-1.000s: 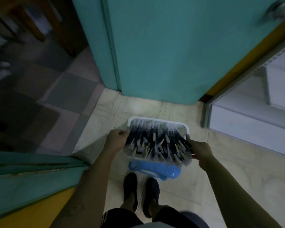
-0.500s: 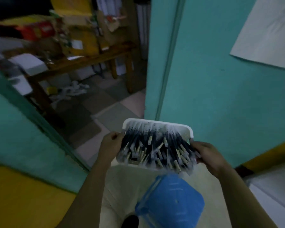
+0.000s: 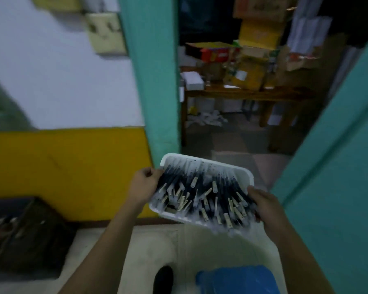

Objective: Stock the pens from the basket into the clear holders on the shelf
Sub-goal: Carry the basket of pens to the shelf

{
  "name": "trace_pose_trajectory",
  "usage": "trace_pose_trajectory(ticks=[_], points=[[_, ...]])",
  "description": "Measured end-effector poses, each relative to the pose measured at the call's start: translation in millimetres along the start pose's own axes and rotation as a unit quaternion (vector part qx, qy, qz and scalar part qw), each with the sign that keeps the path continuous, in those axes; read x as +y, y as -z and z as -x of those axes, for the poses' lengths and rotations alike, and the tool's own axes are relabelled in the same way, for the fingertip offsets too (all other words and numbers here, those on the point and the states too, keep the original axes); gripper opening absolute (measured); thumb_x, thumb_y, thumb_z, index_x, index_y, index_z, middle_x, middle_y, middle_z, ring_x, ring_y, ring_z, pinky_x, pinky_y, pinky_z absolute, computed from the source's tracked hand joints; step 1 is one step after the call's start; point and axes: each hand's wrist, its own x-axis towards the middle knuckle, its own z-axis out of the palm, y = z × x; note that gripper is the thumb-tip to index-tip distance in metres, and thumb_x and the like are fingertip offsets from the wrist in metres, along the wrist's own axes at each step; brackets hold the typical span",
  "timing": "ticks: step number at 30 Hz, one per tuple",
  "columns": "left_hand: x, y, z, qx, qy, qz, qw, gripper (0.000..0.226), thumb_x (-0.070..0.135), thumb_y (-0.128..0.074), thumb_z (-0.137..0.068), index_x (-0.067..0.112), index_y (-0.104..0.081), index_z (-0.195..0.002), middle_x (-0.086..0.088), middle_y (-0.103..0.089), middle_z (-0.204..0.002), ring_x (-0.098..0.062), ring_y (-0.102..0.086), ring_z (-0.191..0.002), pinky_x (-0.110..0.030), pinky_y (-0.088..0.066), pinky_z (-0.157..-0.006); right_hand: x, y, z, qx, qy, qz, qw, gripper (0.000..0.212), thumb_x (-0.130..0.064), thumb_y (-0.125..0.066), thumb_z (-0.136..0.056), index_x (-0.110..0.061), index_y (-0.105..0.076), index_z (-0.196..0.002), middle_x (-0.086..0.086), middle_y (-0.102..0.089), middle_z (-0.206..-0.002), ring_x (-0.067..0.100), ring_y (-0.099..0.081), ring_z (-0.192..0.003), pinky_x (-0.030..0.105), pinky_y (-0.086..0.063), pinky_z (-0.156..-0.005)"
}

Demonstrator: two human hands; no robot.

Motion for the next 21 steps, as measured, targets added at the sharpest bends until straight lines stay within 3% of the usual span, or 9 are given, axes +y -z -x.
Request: trace_pose_trajectory(ticks=[3, 9, 14, 16, 21], points=[[-21, 47, 17, 0.071, 0.027, -0.012, 0.997, 0.042, 0.038, -0.057, -0.094, 0.007, -0.046, -0.068, -0.010, -0.044, -0.060, -0.020, -0.039, -0.056, -0.030, -0.030, -0.054, -8, -44, -3, -0.068, 0.006, 0.026, 0.997, 0.032, -0.030, -0.050, -0.099, -0.012, -0.054, -0.073, 0.007, -0.044, -0.055, 0.017, -0.037, -0.050, 0.026, -0.025, -0.050], [-60, 133, 57, 0.198, 0.093, 0.003, 0.976, 0.041, 0.040, -0.059, -0.092, 0.005, -0.058, -0.072, -0.007, -0.055, -0.060, -0.018, -0.051, -0.057, -0.029, -0.037, -0.053, -27, -139, 12, -0.153, 0.023, 0.076, 0.985, 0.031, -0.024, -0.053, -0.091, -0.018, -0.052, -0.061, 0.003, -0.054, -0.056, 0.018, -0.049, -0.055, 0.028, -0.033, -0.055], [-86, 191, 81, 0.276, 0.134, 0.028, 0.951, 0.044, 0.042, -0.060, -0.091, 0.000, -0.063, -0.077, -0.016, -0.066, -0.071, -0.026, -0.062, -0.067, -0.032, -0.045, -0.060, -41, -216, 29, -0.208, 0.024, 0.109, 0.972, 0.042, -0.049, -0.053, -0.077, -0.009, -0.053, -0.063, 0.028, -0.058, -0.074, 0.026, -0.058, -0.066, 0.036, -0.035, -0.064], [-96, 213, 88, 0.307, 0.144, 0.037, 0.940, 0.041, 0.041, -0.060, -0.091, 0.005, -0.060, -0.071, -0.014, -0.064, -0.068, -0.024, -0.061, -0.067, -0.032, -0.044, -0.060, -49, -245, 39, -0.233, 0.020, 0.123, 0.964, 0.047, -0.048, -0.053, -0.083, -0.003, -0.061, -0.073, 0.023, -0.067, -0.079, 0.030, -0.066, -0.072, 0.038, -0.042, -0.066], [-121, 270, 93, 0.359, 0.169, 0.033, 0.917, 0.043, 0.042, -0.058, -0.092, 0.008, -0.051, -0.066, -0.012, -0.054, -0.062, -0.022, -0.051, -0.060, -0.030, -0.036, -0.055, -70, -312, 65, -0.272, 0.058, 0.124, 0.953, 0.039, -0.029, -0.053, -0.097, -0.010, -0.055, -0.063, 0.013, -0.064, -0.069, 0.024, -0.058, -0.061, 0.033, -0.040, -0.060]])
